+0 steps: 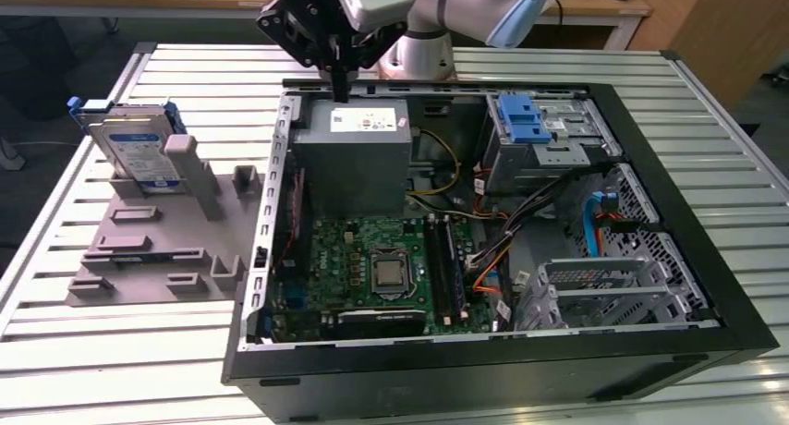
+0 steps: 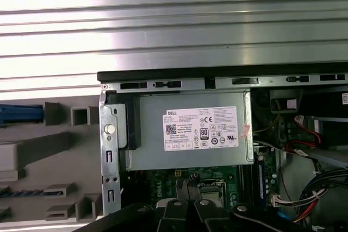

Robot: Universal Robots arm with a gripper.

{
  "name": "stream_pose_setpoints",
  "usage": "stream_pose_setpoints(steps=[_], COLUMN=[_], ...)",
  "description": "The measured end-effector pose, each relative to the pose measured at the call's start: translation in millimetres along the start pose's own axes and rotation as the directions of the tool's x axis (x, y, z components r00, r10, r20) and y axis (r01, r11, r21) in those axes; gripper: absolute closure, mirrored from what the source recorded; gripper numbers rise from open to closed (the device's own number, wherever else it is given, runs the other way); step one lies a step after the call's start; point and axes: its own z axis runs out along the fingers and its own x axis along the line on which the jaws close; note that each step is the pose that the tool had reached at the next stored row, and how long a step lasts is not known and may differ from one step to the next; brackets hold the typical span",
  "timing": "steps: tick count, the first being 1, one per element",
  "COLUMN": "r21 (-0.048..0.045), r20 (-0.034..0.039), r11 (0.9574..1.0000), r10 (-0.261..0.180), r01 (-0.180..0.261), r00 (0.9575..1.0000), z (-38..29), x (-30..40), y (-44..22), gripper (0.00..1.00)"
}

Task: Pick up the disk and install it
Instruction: 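Reach for the disk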

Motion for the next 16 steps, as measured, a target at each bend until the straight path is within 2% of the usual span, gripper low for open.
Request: stream_pose_setpoints(steps=[6, 13, 16], r21=[0.0, 0.0, -0.0001], r20=[0.0001, 0.0, 0.0001], r11=[1.0, 1.0, 1.0], r10=[0.0, 0.0, 0.0], r01=[0.0, 0.0, 0.0], r00=[1.0, 1.0, 1.0], z=[0.0, 0.3, 0.4], x=[6.4, 16.6, 20.6], y=[0.6, 8.4, 9.4], gripper=[0.89, 0.89, 0.89])
